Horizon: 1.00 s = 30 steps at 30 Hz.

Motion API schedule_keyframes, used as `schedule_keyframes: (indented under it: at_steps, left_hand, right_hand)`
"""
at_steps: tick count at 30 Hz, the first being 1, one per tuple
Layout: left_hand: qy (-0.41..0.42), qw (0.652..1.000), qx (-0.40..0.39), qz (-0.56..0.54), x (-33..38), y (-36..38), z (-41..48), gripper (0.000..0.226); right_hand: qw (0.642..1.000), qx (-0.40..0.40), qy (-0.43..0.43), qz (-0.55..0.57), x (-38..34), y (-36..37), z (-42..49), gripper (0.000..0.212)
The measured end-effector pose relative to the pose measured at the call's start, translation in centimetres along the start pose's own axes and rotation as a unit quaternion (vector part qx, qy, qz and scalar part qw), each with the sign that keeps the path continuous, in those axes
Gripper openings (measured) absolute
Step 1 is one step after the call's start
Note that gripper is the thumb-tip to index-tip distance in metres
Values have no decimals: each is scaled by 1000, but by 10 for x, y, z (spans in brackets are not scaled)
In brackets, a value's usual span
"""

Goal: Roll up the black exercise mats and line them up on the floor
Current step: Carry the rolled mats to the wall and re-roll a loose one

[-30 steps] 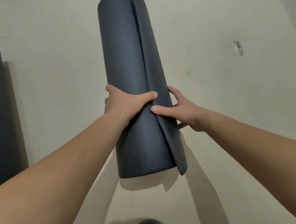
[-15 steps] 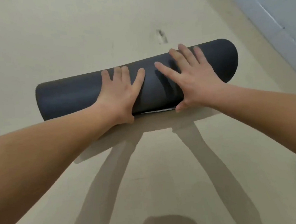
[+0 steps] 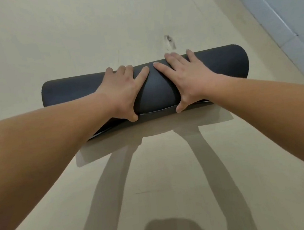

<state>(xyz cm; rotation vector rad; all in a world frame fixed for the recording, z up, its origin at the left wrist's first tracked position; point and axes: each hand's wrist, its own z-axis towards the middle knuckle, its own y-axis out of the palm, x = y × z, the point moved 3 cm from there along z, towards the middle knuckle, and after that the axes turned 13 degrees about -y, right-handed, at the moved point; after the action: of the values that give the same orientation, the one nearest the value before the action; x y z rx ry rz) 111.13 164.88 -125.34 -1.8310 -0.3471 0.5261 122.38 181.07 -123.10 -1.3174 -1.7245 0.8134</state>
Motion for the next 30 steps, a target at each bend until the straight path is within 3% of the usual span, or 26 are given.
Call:
schedule_keyframes:
  at_steps: [4, 6, 8, 9, 10, 11, 12, 13, 14, 16, 17, 19, 22, 25, 27, 30]
  left_hand:
    - [-32, 999, -14, 41, 9, -24, -4, 147]
    - [17, 995, 57, 77, 27, -37, -18, 113]
    - [77, 990, 115, -6, 51, -42, -33, 58]
    - [46, 992, 53, -106, 59, -41, -38, 40]
    - [-32, 973, -72, -216, 64, -37, -39, 36]
    - [-127, 911, -207, -334, 66, -29, -40, 45]
    - [-222, 811, -307, -446, 69, -23, -42, 58]
    - [-305, 696, -355, -544, 71, -18, -45, 72]
    - [-369, 587, -357, -626, 75, -11, -45, 82]
    - [-453, 402, -280, -745, 91, -4, -47, 90]
    - [-476, 327, -234, -782, 103, 0, -49, 90]
    - [-494, 216, -179, -823, 130, 7, -52, 92]
    - [-467, 115, -127, -868, 151, 20, -42, 92]
    - [-434, 69, -84, -894, 157, 24, -29, 87]
    - [-420, 79, -95, -899, 169, 26, -25, 78]
    - [-379, 127, -126, -908, 190, 24, -14, 44]
  right_hand:
    - [998, 24, -1, 51, 10, -7, 0, 158]
    - [998, 27, -8, 64, 15, -12, 5, 157]
    - [997, 28, -7, 68, 22, -12, 8, 157]
    - [997, 30, -4, 71, 26, -11, 8, 157]
    - [997, 33, 0, 76, 29, -10, 8, 157]
    - [996, 33, 1, 80, 30, -10, 9, 158]
    - [996, 30, -2, 82, 30, -10, 9, 159]
    - [996, 27, -4, 81, 27, -10, 8, 160]
    - [997, 24, -3, 80, 25, -10, 7, 161]
    - [997, 15, -6, 79, 25, -10, 7, 162]
    - [997, 16, -11, 76, 25, -11, 8, 161]
    - [997, 25, -25, 70, 28, -14, 11, 159]
    - [993, 48, -48, 94, 32, -17, 15, 153]
    - [989, 75, -45, 123, 34, -9, 10, 147]
    - [989, 72, -21, 126, 40, 5, -2, 145]
    - [985, 68, 38, 151, 60, 30, -30, 145]
